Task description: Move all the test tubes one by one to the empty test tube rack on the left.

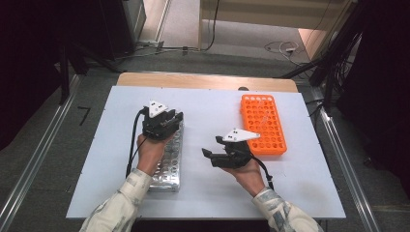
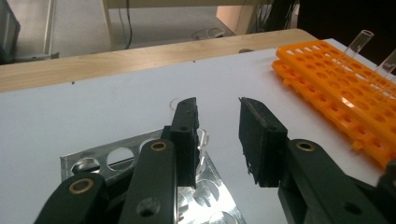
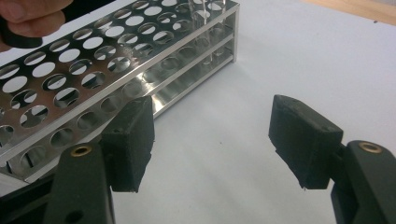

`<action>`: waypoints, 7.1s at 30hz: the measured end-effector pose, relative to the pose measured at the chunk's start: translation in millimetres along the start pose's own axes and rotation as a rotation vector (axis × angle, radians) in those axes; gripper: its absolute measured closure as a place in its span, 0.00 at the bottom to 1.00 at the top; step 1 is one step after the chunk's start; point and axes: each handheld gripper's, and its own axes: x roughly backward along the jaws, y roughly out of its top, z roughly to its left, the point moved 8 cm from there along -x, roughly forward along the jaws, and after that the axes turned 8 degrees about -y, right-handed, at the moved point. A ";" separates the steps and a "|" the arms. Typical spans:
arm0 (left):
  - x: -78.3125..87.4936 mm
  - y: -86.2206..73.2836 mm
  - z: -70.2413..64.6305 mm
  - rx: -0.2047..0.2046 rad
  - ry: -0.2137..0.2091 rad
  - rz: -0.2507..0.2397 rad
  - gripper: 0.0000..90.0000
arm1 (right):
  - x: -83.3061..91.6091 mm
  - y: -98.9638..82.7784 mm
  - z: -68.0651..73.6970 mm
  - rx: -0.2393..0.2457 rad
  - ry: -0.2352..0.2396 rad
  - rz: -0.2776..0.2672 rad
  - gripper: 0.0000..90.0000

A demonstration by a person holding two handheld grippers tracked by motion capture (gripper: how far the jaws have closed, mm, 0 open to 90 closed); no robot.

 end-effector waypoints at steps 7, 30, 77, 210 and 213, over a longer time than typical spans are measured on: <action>10.3 0.4 -8.2 -0.011 -0.012 -0.005 0.55 | 3.8 0.4 -6.0 -0.011 -0.011 -0.009 0.33; 41.2 -14.9 -11.2 0.003 0.007 -0.034 0.30 | 34.2 -12.1 -59.9 -0.078 -0.117 -0.027 0.36; 40.9 -23.1 -8.6 0.004 0.009 -0.023 0.31 | 28.5 -33.5 -164.5 -0.226 -0.437 -0.038 0.65; 7.4 -35.3 -97.1 -0.141 -0.260 0.034 0.72 | -4.5 4.8 18.5 0.077 0.002 -0.023 0.82; 7.0 -35.5 -97.7 -0.144 -0.261 0.032 0.76 | -4.5 4.8 19.0 0.074 0.002 -0.022 0.82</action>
